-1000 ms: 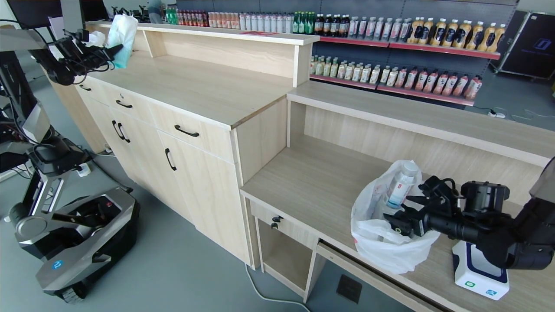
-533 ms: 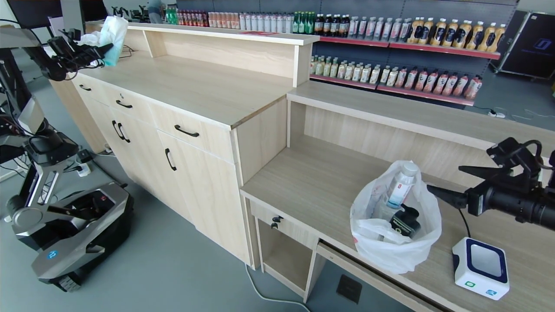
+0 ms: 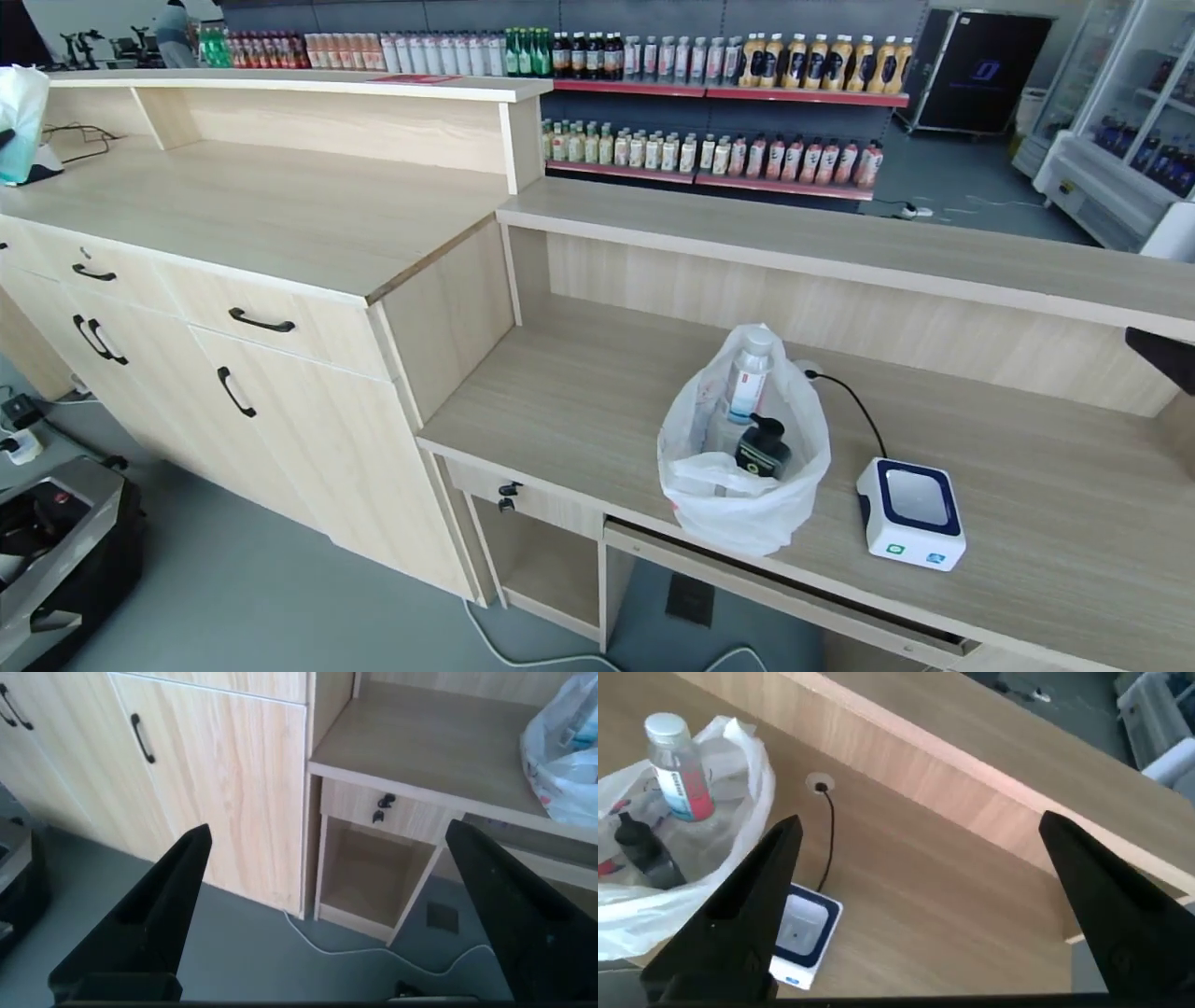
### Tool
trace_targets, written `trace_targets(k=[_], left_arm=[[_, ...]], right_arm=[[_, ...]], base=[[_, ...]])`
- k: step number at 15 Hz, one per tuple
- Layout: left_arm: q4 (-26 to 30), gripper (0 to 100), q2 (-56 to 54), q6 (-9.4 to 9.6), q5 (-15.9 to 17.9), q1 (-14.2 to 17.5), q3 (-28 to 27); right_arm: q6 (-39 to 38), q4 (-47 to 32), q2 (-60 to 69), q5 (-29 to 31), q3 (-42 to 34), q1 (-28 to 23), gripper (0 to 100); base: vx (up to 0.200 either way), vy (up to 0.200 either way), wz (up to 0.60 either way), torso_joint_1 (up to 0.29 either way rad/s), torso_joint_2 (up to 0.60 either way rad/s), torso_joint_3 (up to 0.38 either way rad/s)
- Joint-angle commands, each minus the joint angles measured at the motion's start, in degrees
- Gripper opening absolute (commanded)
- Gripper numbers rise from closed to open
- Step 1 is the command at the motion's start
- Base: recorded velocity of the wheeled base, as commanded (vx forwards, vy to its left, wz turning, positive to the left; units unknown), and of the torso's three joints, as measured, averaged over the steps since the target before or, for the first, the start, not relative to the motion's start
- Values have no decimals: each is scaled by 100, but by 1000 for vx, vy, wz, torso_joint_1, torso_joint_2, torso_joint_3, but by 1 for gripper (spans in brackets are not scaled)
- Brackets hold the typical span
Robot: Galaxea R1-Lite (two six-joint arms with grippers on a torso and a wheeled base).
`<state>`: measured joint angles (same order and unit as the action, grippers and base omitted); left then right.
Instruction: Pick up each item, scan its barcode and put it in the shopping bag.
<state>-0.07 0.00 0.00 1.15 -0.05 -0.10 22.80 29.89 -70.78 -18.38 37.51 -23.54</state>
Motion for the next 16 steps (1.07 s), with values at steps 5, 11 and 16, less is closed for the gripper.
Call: trace_targets(k=[5, 11, 16], left_arm=[[-1, 100, 0, 0, 0, 5, 1], [-1, 100, 0, 0, 0, 5, 1], [-1, 100, 9, 0, 0, 5, 1]], right_arm=[[-909, -1715, 1101, 1197, 767, -1, 100], [-1251, -836, 2894, 1249, -1958, 166, 100], [-1612, -388, 5206, 1460, -3751, 1317, 100]], base=[[0, 0, -600, 4, 1, 2], [0, 0, -200, 2, 1, 2], [0, 0, 0, 0, 0, 0]])
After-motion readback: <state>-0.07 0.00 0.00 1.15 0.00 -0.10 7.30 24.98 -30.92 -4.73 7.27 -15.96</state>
